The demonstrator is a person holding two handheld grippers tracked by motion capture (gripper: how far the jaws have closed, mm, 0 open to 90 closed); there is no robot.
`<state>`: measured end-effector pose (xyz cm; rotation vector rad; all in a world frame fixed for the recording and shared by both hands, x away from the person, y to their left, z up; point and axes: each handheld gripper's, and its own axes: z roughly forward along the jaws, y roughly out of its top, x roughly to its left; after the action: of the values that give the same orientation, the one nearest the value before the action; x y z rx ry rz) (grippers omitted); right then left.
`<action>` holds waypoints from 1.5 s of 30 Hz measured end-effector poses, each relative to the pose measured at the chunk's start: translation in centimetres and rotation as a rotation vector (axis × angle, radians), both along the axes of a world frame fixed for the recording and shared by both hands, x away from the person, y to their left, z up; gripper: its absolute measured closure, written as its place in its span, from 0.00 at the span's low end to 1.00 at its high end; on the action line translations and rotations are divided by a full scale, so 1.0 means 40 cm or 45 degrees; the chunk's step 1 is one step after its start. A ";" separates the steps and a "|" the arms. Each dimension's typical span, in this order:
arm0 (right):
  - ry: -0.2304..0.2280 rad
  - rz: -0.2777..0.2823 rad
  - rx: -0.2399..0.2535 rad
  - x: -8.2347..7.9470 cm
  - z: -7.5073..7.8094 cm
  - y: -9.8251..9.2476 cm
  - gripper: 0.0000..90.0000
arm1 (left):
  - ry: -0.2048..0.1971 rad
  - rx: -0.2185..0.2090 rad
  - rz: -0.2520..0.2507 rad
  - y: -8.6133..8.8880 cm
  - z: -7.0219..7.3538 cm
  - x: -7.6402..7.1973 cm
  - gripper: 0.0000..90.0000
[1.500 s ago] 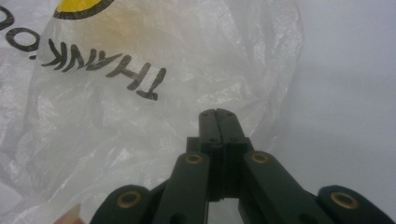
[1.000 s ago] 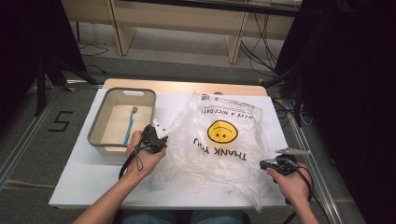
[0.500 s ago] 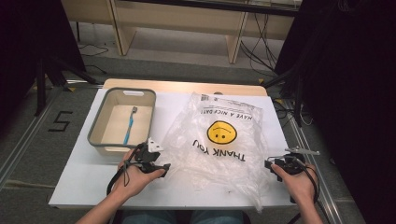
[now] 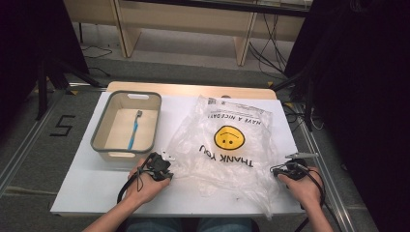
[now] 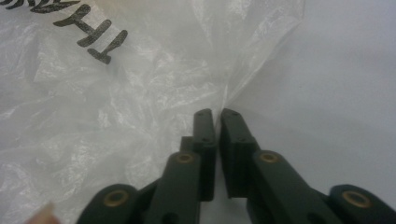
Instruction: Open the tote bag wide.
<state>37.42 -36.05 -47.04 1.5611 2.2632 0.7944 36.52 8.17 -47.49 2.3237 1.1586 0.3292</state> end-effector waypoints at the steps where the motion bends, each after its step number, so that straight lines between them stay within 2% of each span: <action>1: 0.004 0.011 0.012 0.000 0.000 0.001 1.00 | -0.002 -0.006 0.008 -0.002 -0.001 0.003 0.95; 4: 0.007 0.013 0.004 -0.002 0.001 0.003 1.00 | -0.039 0.009 0.017 -0.009 -0.002 0.015 0.98; 6: -0.011 0.003 0.011 -0.004 0.009 0.003 1.00 | -0.095 0.051 0.030 -0.013 0.001 0.026 0.99; 8: -0.027 -0.005 0.019 -0.007 0.015 0.001 1.00 | -0.161 0.063 0.059 -0.017 0.016 0.049 0.99; 10: -0.039 -0.012 0.023 -0.010 0.018 0.000 1.00 | -0.177 0.063 0.066 -0.019 0.022 0.057 0.99; 12: -0.037 -0.010 0.023 -0.014 0.022 -0.001 1.00 | -0.229 0.063 0.103 -0.027 0.038 0.079 0.99; 14: -0.041 -0.007 0.020 -0.016 0.023 -0.001 1.00 | -0.238 0.062 0.109 -0.030 0.043 0.086 0.99; 20: -0.045 0.009 0.020 -0.042 0.031 -0.006 1.00 | -0.313 0.088 0.133 -0.048 0.049 0.115 0.98; 22: -0.046 0.009 0.021 -0.044 0.032 -0.006 1.00 | -0.324 0.078 0.142 -0.048 0.049 0.118 0.98; 23: -0.071 0.009 0.008 -0.047 0.036 -0.006 1.00 | -0.347 0.079 0.146 -0.046 0.050 0.120 0.90; 25: -0.116 -0.002 -0.005 -0.048 0.042 -0.006 0.92 | -0.405 0.061 0.128 -0.045 0.055 0.117 0.77; 26: -0.116 -0.002 -0.005 -0.048 0.042 -0.006 0.92 | -0.441 0.048 0.132 -0.045 0.059 0.114 0.77; 27: -0.169 -0.005 -0.019 -0.048 0.050 -0.005 0.85 | -0.487 0.039 0.119 -0.043 0.066 0.108 0.65; 28: -0.193 -0.003 -0.017 -0.047 0.053 -0.004 0.82 | -0.536 0.030 0.089 -0.039 0.078 0.100 0.63; 30: -0.249 0.026 -0.012 -0.046 0.059 0.002 0.74 | -0.570 0.020 0.077 -0.034 0.091 0.091 0.56; 31: -0.249 0.026 -0.012 -0.046 0.059 0.002 0.74 | -0.570 0.020 0.077 -0.034 0.091 0.091 0.53; 33: -0.314 0.079 -0.003 -0.044 0.065 0.014 0.68 | -0.583 -0.017 0.058 -0.028 0.104 0.083 0.50; 35: -0.373 0.115 -0.022 -0.044 0.073 0.030 0.63 | -0.575 -0.030 0.051 -0.021 0.111 0.075 0.43; 38: -0.407 0.129 -0.012 -0.045 0.087 0.042 0.59 | -0.547 -0.072 0.018 -0.013 0.115 0.059 0.40; 44: -0.385 0.183 0.026 -0.040 0.083 0.063 0.55 | -0.446 -0.155 -0.049 0.008 0.110 0.009 0.37; 45: -0.376 0.190 0.029 -0.039 0.081 0.067 0.54 | -0.446 -0.155 -0.049 0.008 0.110 0.009 0.37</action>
<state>35.85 -33.35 -43.78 1.2013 2.1744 1.0196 36.87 8.47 -43.10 2.0750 0.9334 0.6062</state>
